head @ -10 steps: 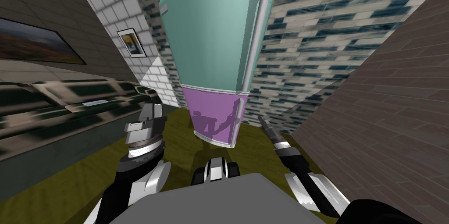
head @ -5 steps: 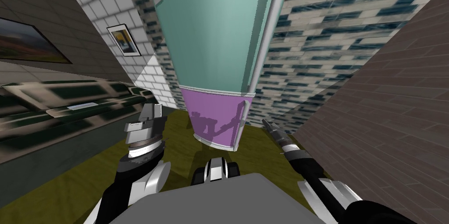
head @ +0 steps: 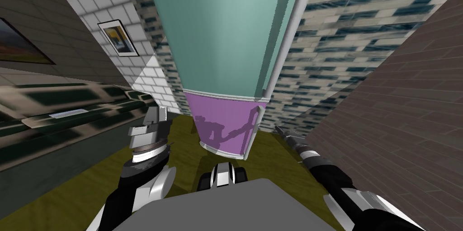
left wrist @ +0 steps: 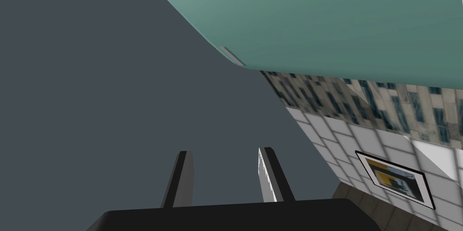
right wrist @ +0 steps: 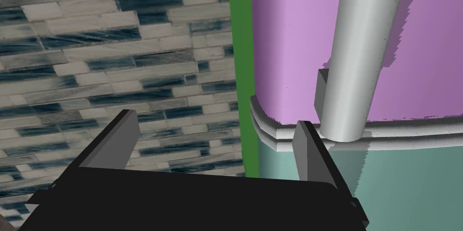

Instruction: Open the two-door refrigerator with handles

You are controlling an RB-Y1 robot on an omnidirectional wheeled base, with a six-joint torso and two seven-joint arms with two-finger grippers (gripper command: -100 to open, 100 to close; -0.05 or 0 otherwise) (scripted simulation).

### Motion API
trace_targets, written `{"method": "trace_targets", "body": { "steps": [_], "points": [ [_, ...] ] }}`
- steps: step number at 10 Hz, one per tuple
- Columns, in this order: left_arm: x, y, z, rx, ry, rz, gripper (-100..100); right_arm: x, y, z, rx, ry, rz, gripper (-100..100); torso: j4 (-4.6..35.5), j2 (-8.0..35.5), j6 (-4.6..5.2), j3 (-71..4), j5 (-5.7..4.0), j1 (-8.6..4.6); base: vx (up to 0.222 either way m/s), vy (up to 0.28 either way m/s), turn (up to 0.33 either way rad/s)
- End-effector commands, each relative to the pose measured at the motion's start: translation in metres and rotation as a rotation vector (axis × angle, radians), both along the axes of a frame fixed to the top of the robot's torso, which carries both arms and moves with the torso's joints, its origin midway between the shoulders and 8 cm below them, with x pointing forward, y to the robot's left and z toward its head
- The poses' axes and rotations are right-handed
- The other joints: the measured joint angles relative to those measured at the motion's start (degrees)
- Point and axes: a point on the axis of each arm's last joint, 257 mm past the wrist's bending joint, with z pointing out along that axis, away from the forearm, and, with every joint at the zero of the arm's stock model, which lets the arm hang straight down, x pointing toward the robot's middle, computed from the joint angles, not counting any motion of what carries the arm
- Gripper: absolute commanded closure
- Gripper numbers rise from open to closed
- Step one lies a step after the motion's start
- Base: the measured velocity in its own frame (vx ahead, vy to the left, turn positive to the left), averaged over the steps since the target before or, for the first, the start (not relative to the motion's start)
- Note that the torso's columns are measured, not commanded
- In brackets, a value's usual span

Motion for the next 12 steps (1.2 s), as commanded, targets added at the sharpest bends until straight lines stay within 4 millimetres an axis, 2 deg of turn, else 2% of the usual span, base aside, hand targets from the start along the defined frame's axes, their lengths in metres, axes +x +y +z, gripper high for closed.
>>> {"method": "trace_targets", "body": {
  "steps": [1,6,8,10,11,12],
  "points": [
    [0.000,0.000,0.000,0.000,0.000,0.000,0,-0.006,-0.020,0.000,-0.132,0.074,-0.035,-100,-0.01,-0.04,0.00,-0.02,-0.01,-0.01,0.133,0.133,-0.058],
    [0.000,0.000,0.000,0.000,0.000,0.000,0,-0.012,-0.041,0.018,-0.377,0.173,-0.065,-100,0.03,0.08,0.01,0.06,-0.01,0.00,0.117,0.113,-0.057],
    [0.000,0.000,0.000,0.000,0.000,0.000,0,-0.010,-0.039,0.030,-0.457,0.186,-0.061,-100,-0.01,-0.03,0.00,-0.02,-0.04,-0.10,0.102,0.089,-0.041],
    [0.000,0.000,0.000,0.000,0.000,0.000,0,-0.007,-0.028,0.044,-0.514,0.178,-0.045,-100,-0.01,-0.08,-0.05,-0.05,0.00,0.00,0.102,0.089,-0.072],
    [0.000,0.000,0.000,0.000,0.000,0.000,0,-0.006,-0.019,0.052,-0.534,0.168,-0.032,-100,-0.02,-0.19,-0.35,-0.15,0.12,0.22,0.045,0.062,-0.052],
    [0.000,0.000,0.000,0.000,0.000,0.000,0,-0.006,-0.019,0.052,-0.534,0.168,-0.032,-100,-0.03,-0.28,-0.53,-0.23,0.24,0.50,0.017,0.036,-0.005]
  ]
}}
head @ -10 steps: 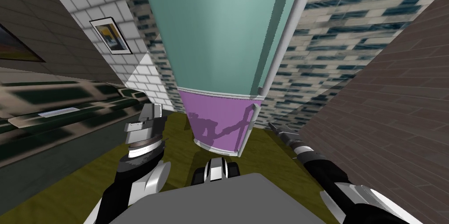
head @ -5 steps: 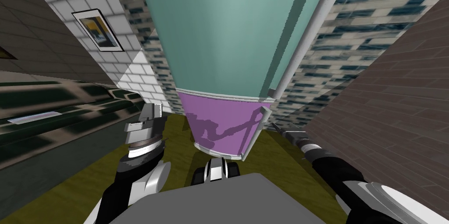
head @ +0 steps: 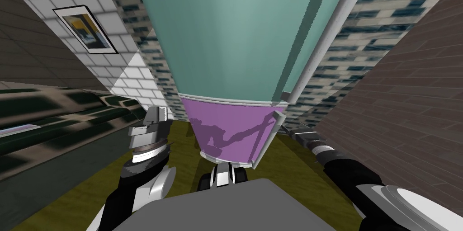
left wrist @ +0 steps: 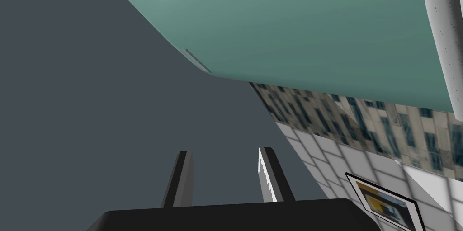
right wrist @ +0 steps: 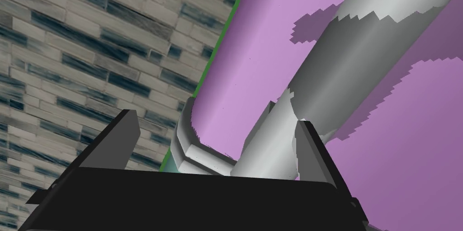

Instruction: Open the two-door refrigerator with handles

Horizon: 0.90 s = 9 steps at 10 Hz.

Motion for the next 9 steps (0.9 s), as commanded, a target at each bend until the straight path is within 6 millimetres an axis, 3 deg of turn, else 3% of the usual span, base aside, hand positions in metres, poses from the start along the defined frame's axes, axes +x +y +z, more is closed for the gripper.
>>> {"method": "trace_targets", "body": {
  "steps": [1,6,7,8,9],
  "points": [
    [0.000,0.000,0.000,0.000,0.000,0.000,0,0.006,0.022,0.017,-0.023,-0.018,0.046,-100,0.01,-0.08,-0.06,-0.09,0.13,0.17,0.016,0.021,0.005],
    [0.000,0.000,0.000,0.000,0.000,0.000,0,0.006,0.024,0.020,-0.027,-0.019,0.050,-100,0.00,0.09,0.53,0.14,-0.32,-0.77,0.041,0.011,0.011],
    [0.000,0.000,0.000,0.000,0.000,0.000,0,0.006,0.024,0.020,-0.027,-0.020,0.050,100,0.04,0.36,0.54,0.26,-0.29,-0.63,0.000,0.000,0.000],
    [0.000,0.000,0.000,0.000,0.000,0.000,0,-0.003,0.007,0.021,-0.025,-0.019,-0.011,100,0.07,0.46,0.53,0.36,-0.25,-0.54,-0.098,0.262,-0.103],
    [0.000,0.000,0.000,-0.001,0.000,0.000,0,-0.003,0.007,0.021,-0.025,-0.019,-0.011,100,0.00,0.65,0.62,0.55,-0.21,0.22,-0.144,0.302,-0.128]
  ]
}}
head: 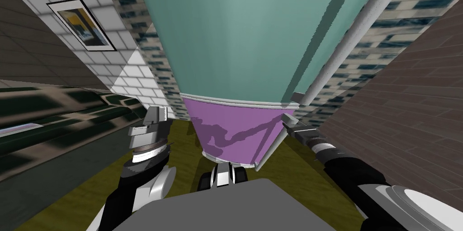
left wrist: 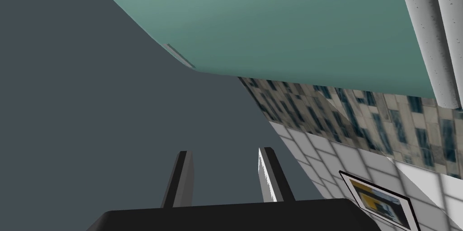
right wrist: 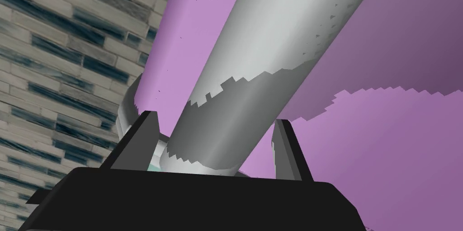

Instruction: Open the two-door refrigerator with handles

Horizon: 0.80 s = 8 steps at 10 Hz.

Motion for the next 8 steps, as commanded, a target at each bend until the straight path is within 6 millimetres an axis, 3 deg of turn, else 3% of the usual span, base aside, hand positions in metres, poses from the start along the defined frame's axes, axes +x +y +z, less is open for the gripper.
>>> {"method": "trace_targets", "body": {
  "steps": [1,8],
  "points": [
    [0.000,0.000,0.000,0.000,0.000,0.000,0,-0.010,-0.021,-0.002,0.003,0.007,-0.064,100,0.03,-0.10,-0.18,-0.07,0.10,-0.06,-0.151,0.238,-0.079],
    [0.000,0.000,0.000,0.000,0.000,0.000,0,-0.052,-0.079,0.003,-0.001,0.003,-0.274,100,0.11,-0.36,-0.14,-0.40,0.30,-0.40,-0.210,0.305,-0.083]
  ]
}}
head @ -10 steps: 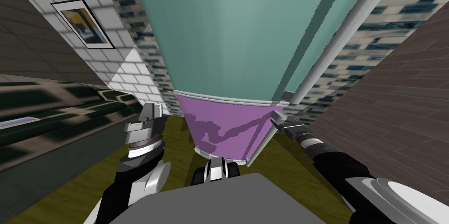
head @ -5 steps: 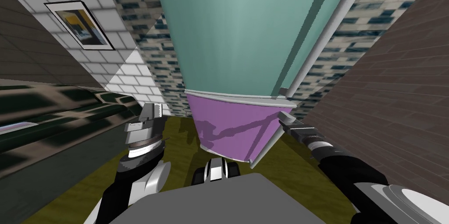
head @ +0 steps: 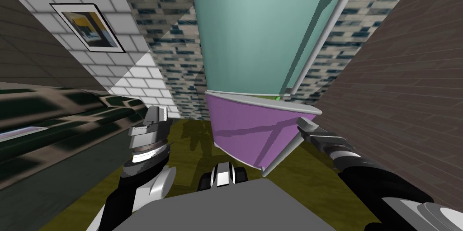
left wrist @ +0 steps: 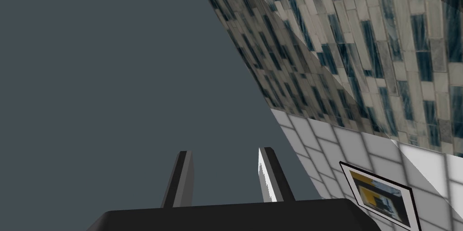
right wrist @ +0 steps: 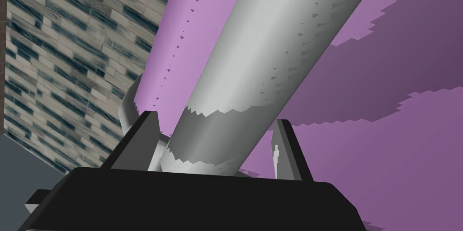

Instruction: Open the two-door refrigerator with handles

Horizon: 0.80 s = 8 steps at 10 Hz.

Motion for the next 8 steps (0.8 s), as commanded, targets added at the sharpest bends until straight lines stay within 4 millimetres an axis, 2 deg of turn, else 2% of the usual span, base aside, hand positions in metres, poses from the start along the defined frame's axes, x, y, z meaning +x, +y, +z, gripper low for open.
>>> {"method": "trace_targets", "body": {
  "steps": [1,2,3,4,8],
  "points": [
    [0.000,0.000,0.000,0.000,0.000,0.000,0,-0.006,-0.006,0.001,0.000,-0.003,-0.028,100,0.07,0.29,0.11,0.17,-0.01,-0.08,-0.112,0.129,-0.017],
    [0.000,0.000,0.000,0.000,0.000,0.000,0,-0.009,-0.015,-0.003,0.009,0.005,-0.056,100,0.11,0.08,0.11,0.03,0.02,-0.44,-0.040,0.155,-0.119],
    [0.000,0.000,0.000,0.000,0.000,0.000,0,-0.011,-0.022,-0.003,0.009,0.007,-0.077,100,0.01,0.01,0.28,0.01,-0.11,-0.24,-0.040,0.298,-0.206],
    [0.000,0.000,0.000,0.000,0.000,0.000,0,-0.011,-0.022,-0.003,0.009,0.007,-0.077,100,-0.11,-0.01,0.22,0.12,-0.27,0.05,-0.049,0.283,-0.127],
    [0.000,0.000,0.000,0.000,0.000,0.000,0,-0.015,-0.044,-0.002,0.007,0.010,-0.139,100,-0.13,-0.19,-0.18,-0.04,-0.21,-0.13,-0.085,0.268,-0.129]
  ]
}}
